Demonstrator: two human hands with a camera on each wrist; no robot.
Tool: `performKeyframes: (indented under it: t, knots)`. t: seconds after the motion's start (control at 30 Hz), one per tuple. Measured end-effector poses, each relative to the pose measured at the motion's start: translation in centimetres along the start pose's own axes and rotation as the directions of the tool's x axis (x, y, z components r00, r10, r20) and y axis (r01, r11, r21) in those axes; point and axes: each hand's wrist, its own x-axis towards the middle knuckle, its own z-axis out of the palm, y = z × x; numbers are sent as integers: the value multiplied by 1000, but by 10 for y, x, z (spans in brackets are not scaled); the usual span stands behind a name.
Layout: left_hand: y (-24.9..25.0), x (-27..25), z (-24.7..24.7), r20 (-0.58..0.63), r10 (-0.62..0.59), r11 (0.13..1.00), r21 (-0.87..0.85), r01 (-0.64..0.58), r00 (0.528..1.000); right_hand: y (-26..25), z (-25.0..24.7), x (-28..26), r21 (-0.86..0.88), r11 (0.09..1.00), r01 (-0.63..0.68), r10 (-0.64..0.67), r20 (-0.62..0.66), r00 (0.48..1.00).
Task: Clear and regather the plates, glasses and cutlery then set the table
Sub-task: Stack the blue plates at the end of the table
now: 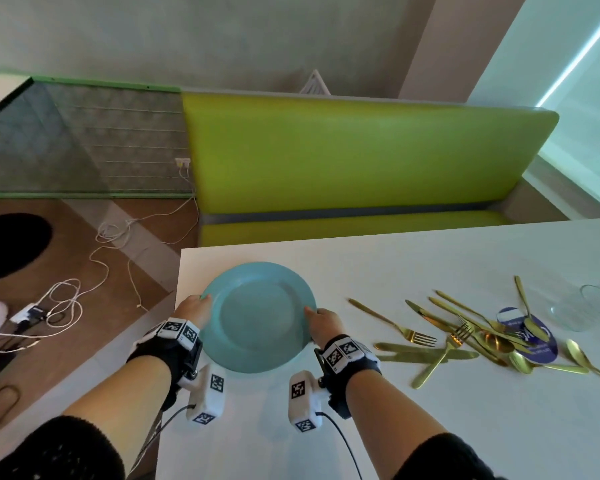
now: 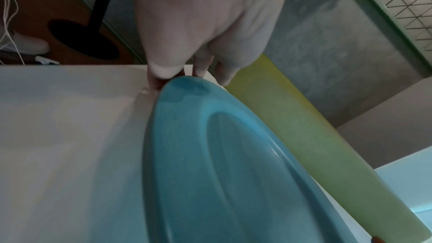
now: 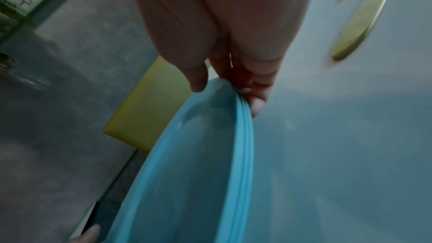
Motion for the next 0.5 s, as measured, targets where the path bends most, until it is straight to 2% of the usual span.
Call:
performKeyframes:
  t: [0.23,0.4,0.5]
  knots:
    - [13,7,-12,-54,-33,999,5,33,998,-12,11,9,37,999,21,-21,-12,1000]
    - [21,10,-20,-141,-100,993,-72,90,985,-24,15,13,29,997,67,-65,-38,997]
    - [23,11,-25,-155,-128,986,-127,109,980,-30,15,12,43,996,75,-73,-31,997]
